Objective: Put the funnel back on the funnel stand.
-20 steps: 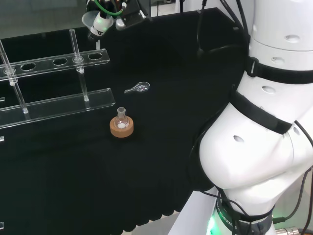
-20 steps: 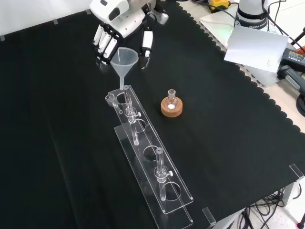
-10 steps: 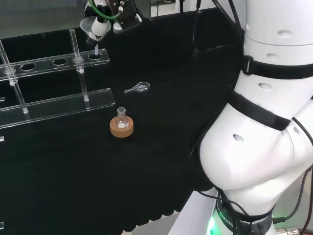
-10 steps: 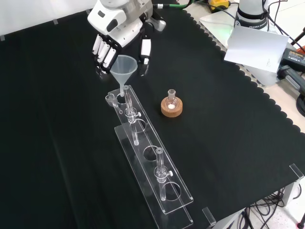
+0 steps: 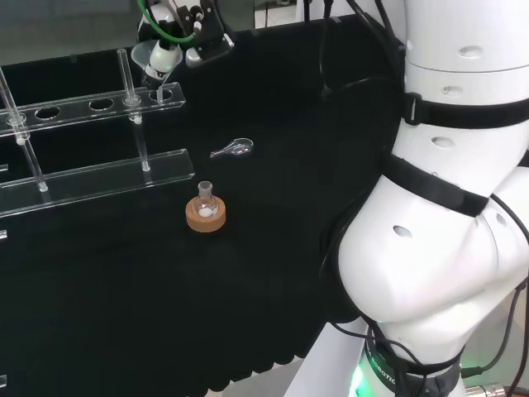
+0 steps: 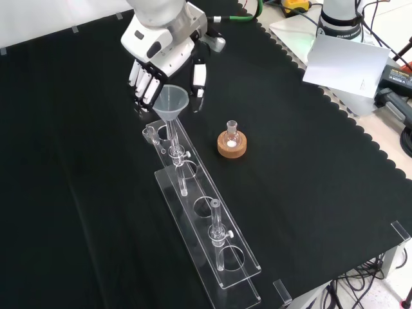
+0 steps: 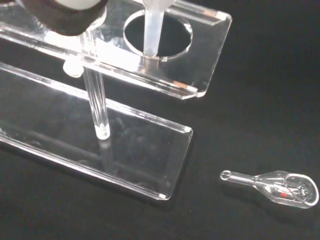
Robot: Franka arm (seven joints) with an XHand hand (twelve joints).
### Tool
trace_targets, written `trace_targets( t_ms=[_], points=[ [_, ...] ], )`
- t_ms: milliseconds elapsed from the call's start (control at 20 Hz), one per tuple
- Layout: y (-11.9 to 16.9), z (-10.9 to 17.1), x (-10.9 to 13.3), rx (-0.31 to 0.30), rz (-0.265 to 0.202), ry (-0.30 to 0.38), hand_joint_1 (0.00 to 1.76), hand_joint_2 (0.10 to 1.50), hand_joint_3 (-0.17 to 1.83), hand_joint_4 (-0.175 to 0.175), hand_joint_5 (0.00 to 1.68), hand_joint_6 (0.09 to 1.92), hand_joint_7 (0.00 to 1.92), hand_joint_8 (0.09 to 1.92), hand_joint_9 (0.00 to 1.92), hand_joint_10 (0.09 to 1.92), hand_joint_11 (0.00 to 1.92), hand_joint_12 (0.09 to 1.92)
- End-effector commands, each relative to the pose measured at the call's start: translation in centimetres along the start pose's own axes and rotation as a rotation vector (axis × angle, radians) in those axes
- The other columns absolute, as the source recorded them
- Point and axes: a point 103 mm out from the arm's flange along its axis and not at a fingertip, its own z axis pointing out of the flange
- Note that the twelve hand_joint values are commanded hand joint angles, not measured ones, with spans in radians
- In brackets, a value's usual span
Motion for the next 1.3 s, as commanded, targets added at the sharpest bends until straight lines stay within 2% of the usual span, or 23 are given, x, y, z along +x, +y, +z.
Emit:
trace_targets(
  t_ms=[50,250,400,500,550,650,750,1100,1300],
  points=[
    [1.1,1.3,0.5,0.038,0.012,-0.011,0.84,0.99,-0.17,-0.006,0.61,0.57,0.46,0.65,0.79,0.45,0.58,1.23],
    [1.3,2.1,0.4,0.060,0.009,0.008,0.84,0.99,-0.17,-0.021,0.49,0.51,0.32,0.68,0.66,0.50,0.52,1.26],
    [1.2,2.4,0.4,0.068,0.006,0.035,0.82,0.97,-0.17,-0.029,0.36,0.35,0.13,0.68,0.46,0.61,0.42,1.31],
    [0.8,2.3,0.5,0.059,0.007,0.062,0.76,0.94,-0.17,-0.025,0.25,0.19,0.04,0.52,0.24,0.69,0.31,1.37],
    [0.6,2.3,0.5,0.052,0.007,0.066,0.73,0.92,-0.17,-0.020,0.20,0.12,0.02,0.38,0.14,0.73,0.26,1.39],
    [0.0,1.9,0.7,0.042,0.008,0.067,0.67,0.88,-0.17,-0.013,0.13,0.09,0.00,0.16,0.03,0.75,0.18,1.43],
    [-0.7,1.5,0.9,0.029,0.009,0.065,0.64,0.86,-0.17,-0.011,0.10,0.09,0.00,0.09,0.01,0.74,0.14,1.45],
    [-4.3,-0.1,1.3,-0.033,0.037,0.055,0.63,0.86,-0.17,-0.019,0.12,0.09,0.02,0.09,0.01,0.79,0.13,1.45],
    [-6.9,-0.8,1.0,-0.063,0.062,0.055,0.66,0.89,-0.17,-0.028,0.16,0.09,0.01,0.24,0.06,0.78,0.15,1.42]
  ],
)
